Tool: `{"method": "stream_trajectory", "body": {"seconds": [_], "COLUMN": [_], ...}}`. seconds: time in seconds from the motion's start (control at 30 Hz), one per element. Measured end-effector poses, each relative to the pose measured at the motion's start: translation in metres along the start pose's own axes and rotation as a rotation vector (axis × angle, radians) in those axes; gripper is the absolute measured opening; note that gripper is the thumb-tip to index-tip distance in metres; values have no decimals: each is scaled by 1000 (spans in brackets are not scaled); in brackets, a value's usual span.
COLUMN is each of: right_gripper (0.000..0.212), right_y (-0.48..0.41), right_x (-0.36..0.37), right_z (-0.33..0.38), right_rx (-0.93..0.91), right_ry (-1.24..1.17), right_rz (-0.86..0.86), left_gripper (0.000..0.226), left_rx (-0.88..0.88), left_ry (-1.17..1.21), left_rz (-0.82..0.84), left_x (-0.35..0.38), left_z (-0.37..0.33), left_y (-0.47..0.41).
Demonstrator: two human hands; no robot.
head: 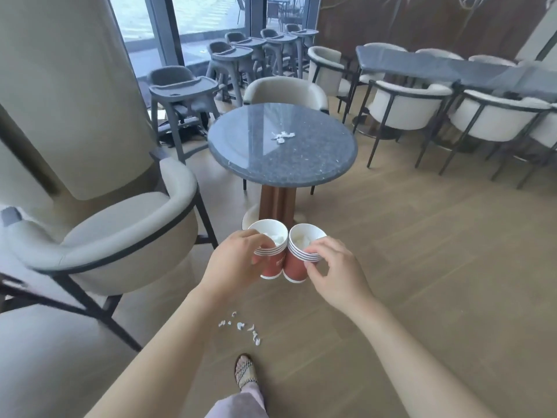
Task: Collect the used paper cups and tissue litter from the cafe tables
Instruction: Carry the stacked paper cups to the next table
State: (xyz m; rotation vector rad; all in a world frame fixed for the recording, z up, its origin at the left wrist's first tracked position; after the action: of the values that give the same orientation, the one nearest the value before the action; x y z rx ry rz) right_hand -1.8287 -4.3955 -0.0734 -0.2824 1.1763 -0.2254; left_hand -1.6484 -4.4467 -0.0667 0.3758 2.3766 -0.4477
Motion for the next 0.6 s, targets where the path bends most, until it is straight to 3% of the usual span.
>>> {"method": "stream_trajectory", "body": {"seconds": [0.23, 0.6], "right_gripper": [17, 20], "right_y": [-155, -339], "right_x": [34, 97], "right_z": [-47, -117], "right_rx": [40, -51], "right_ry": [16, -26], "right_rz": [-2, 61], "left_gripper": [22, 24], "left_rx": [15, -102], "left_ry": [-26, -141], "left_rz": [63, 37], "left_x": [-3, 14], "left_z": [41, 114], "left_y": [-166, -338]}}
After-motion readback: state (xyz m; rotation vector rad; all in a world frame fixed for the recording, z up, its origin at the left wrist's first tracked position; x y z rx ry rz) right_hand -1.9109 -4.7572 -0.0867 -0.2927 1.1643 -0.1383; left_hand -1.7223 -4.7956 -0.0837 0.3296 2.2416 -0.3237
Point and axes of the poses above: each hand's wrist, its own y-axis away from the middle knuckle, its own x-axis out of the palm, z = x × y, the point moved 4 cm from there along -y, towards the middle knuckle, and after that the axes turned 14 degrees about y, right-handed, at the moved point
